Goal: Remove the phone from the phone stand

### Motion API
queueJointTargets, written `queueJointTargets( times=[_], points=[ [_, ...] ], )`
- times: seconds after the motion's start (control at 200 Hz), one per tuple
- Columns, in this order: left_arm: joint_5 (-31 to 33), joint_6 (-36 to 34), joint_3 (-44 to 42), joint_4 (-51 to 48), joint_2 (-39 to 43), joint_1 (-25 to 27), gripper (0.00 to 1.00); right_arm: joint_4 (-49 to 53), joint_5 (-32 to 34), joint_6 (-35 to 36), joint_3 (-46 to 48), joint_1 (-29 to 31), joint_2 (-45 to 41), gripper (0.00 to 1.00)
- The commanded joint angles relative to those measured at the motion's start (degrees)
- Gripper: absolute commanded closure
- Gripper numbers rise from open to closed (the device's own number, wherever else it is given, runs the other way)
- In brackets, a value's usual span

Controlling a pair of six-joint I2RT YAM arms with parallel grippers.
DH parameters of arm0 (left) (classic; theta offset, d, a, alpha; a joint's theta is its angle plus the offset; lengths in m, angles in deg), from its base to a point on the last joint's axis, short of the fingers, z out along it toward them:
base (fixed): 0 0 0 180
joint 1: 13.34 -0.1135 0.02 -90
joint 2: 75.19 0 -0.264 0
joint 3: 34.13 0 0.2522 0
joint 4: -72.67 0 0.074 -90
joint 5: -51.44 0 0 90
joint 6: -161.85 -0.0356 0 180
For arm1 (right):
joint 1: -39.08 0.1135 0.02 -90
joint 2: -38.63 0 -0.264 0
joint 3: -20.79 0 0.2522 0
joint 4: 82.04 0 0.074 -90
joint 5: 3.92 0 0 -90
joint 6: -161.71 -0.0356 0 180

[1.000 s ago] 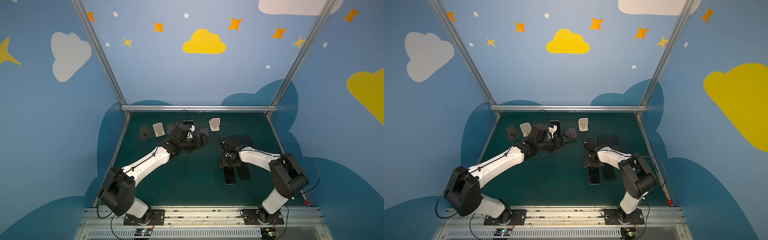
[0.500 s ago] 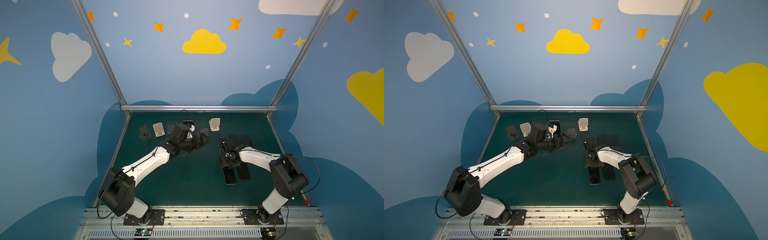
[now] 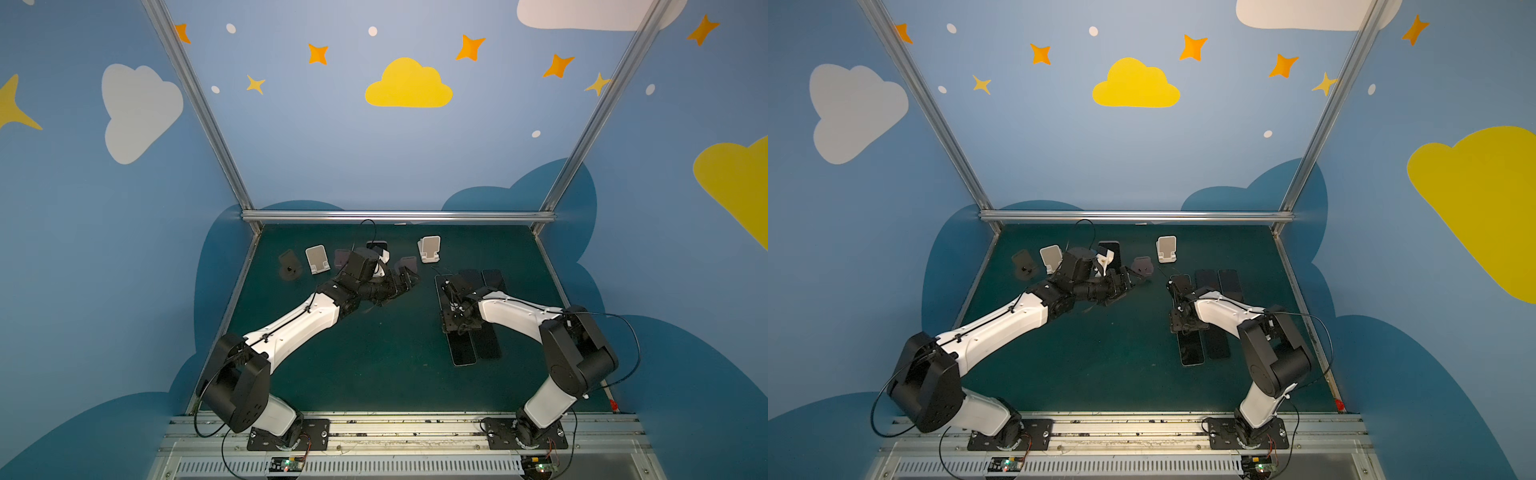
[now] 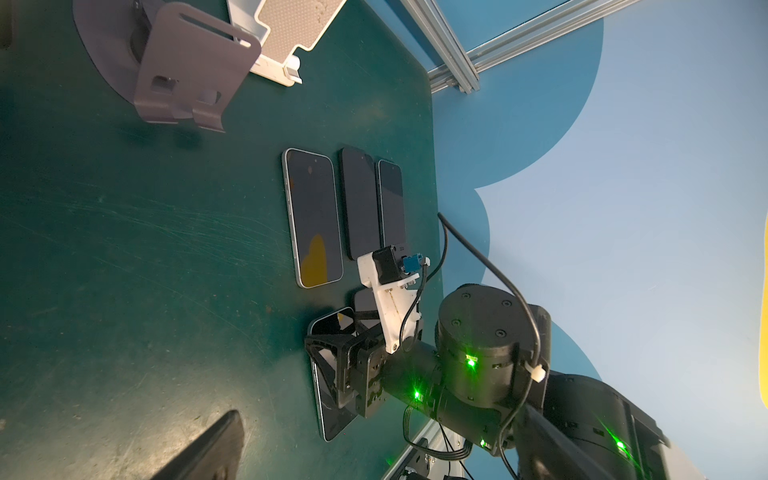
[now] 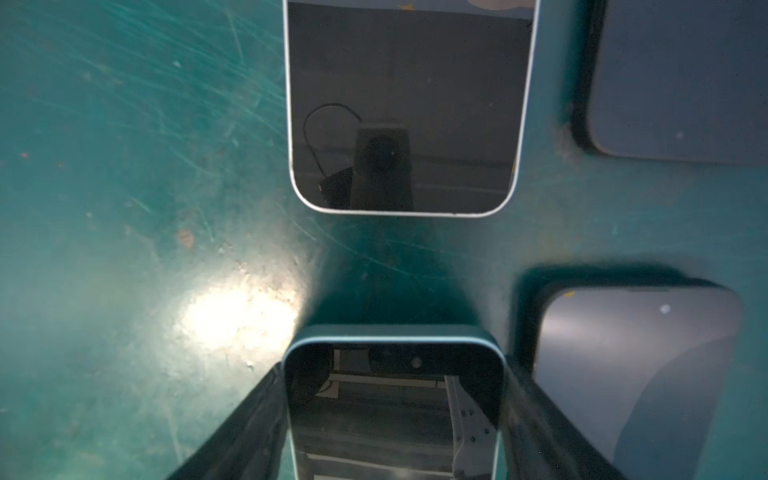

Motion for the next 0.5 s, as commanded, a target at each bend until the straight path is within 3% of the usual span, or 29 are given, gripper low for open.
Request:
queueJointTargets(
  times=[0.0, 0.496],
  points=[
    [0.5, -1.1, 1.7, 0.0, 0.3, -0.3, 0.00, -0.1, -0.7, -0.3, -0.7, -0.2, 0.1, 0.30],
    [0.6, -1.4, 1.7, 0.2, 0.4, -0.3, 0.00, 2.9, -0.9, -0.5, -2.5, -0.1, -3.3, 0.20]
  ],
)
